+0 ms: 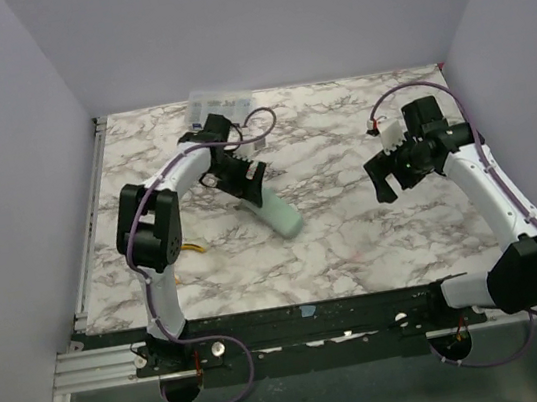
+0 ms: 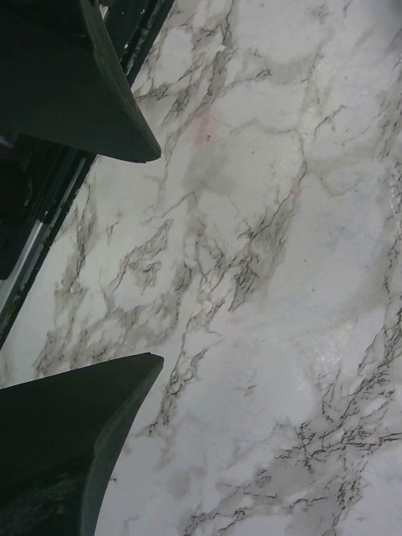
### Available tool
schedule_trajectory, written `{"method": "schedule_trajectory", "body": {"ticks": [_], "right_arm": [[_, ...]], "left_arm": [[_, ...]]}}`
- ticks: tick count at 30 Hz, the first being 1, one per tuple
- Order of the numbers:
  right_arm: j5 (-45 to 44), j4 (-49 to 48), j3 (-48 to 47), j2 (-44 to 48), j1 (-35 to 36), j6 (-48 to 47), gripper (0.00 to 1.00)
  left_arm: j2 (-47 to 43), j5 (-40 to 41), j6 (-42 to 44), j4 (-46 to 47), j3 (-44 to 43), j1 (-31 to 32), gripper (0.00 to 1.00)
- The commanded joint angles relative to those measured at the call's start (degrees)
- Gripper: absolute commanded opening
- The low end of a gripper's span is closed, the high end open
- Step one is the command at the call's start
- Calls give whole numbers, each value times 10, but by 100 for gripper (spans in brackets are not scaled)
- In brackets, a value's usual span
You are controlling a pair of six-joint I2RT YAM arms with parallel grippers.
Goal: Open the umbrella
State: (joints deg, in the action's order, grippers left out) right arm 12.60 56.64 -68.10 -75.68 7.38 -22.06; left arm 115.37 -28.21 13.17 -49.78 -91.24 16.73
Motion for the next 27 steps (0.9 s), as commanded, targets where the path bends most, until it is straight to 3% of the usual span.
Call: {"method": "schedule_trajectory", "body": {"ticks": [1,5,10,13,16,21,27], "right_arm": [[24,25,-3,30,-5,3,100],[42,33,10,57,-5,-16,100],[72,9,27,81,-5,11,100],[127,6,50,84,-4,34,100],[153,1,51,57,8,38,99],[144,-30,48,-32,55,92,98],[183,-31,41,-116,107,116,98]], "left_arm": [[12,-113,-116,59,4,113,81],[-9,-167,-197,129,26,160,81],[-163,-182,-300,336,202,130,83],[-253,-158,-295,399,287,109,83],[-314,-145,-265,394,333,99,83],[-389,-144,-304,424,405,48,85],[-450,-134,-262,336,403,-30,87]]}}
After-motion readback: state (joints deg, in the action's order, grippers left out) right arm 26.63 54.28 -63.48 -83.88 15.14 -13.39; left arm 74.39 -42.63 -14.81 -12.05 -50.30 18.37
